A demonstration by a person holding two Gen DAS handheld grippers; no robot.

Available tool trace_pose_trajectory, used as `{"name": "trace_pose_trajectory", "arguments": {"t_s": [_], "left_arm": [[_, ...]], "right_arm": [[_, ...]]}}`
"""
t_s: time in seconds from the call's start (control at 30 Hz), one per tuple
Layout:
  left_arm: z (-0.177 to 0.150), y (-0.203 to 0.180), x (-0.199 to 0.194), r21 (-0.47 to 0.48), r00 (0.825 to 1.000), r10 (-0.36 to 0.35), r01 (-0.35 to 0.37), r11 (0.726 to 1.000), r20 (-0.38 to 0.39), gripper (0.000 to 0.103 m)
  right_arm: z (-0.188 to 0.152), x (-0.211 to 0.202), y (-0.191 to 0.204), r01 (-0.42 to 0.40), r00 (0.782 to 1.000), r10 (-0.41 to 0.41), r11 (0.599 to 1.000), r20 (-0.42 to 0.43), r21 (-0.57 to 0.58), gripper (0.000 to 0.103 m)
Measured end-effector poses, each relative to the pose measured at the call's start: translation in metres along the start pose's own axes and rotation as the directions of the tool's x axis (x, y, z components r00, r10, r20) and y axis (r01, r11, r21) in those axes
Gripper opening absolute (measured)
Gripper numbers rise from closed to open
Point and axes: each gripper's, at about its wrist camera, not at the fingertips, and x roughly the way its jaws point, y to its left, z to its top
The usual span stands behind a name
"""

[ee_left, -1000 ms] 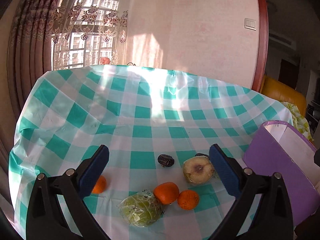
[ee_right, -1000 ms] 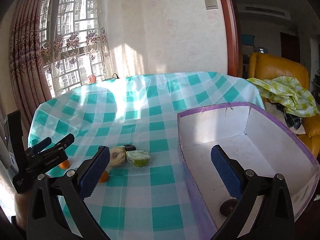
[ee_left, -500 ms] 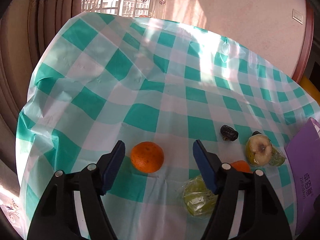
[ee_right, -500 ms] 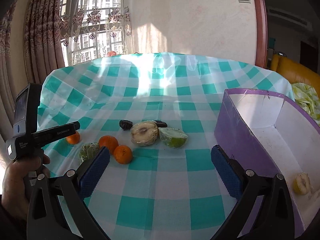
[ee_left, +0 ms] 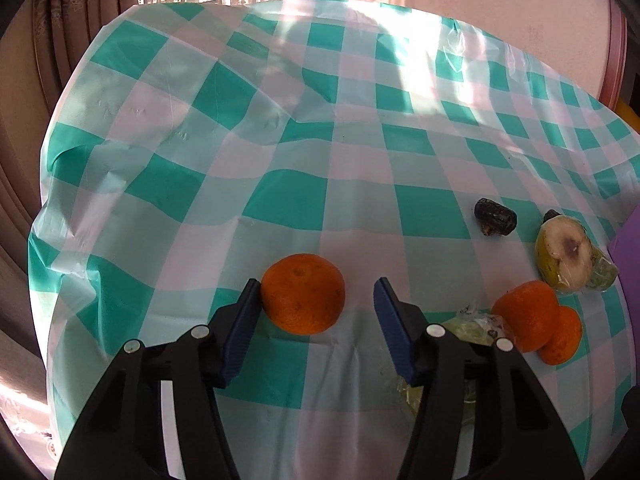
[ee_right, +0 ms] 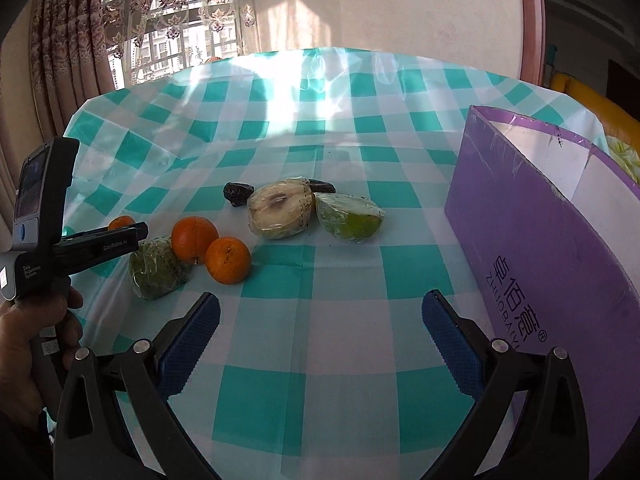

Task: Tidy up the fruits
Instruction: 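Grasp an orange with the left tool while the right tool grasps the wrapped green fruit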

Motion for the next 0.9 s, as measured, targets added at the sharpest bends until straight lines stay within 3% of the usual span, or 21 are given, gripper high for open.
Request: {"name": "trace_pose_trajectory", "arguments": {"t_s": [0.03,0.07,0.1,0.63,0.9], "left_arm": [[0.0,0.0,0.0,0.0,1.0,-0.002,0.002,1.0,0.003,0.056],[0.0,0.0,0.0,-0.002,1.0,-0.002,0.002,1.0,0.004,0.044],[0.0,0.0,0.001,0.0,1.0,0.006,-0.006,1.0,0.0,0.042],[-0.001,0.002,0.001,-0.006,1.0,0.0,0.0,1.0,0.003,0.041],[-0.001,0.003,0.0,-0.014,1.0,-0.007,0.007,1.0,0.004,0.041]], "right_arm": [[-0.001,0.002,-0.001,0.0,1.0,0.0,1.0,-0.007,0.005,0.098],[-0.001,0.003,-0.001,0.001,1.0,-0.001,1.0,-0.013,0.008,0.098],[-0.002,0.005,-0.002,0.002,1.0,-0.002,1.0,-0.018,0.009,0.098],[0.012,0.026,-0.008,0.027,0.997,-0.023,0.998,-0.068,0.061,0.098],[0.037,0.057,-0.011,0.123,0.987,-0.121,0.992,-0.105,0.006,0.095]]}}
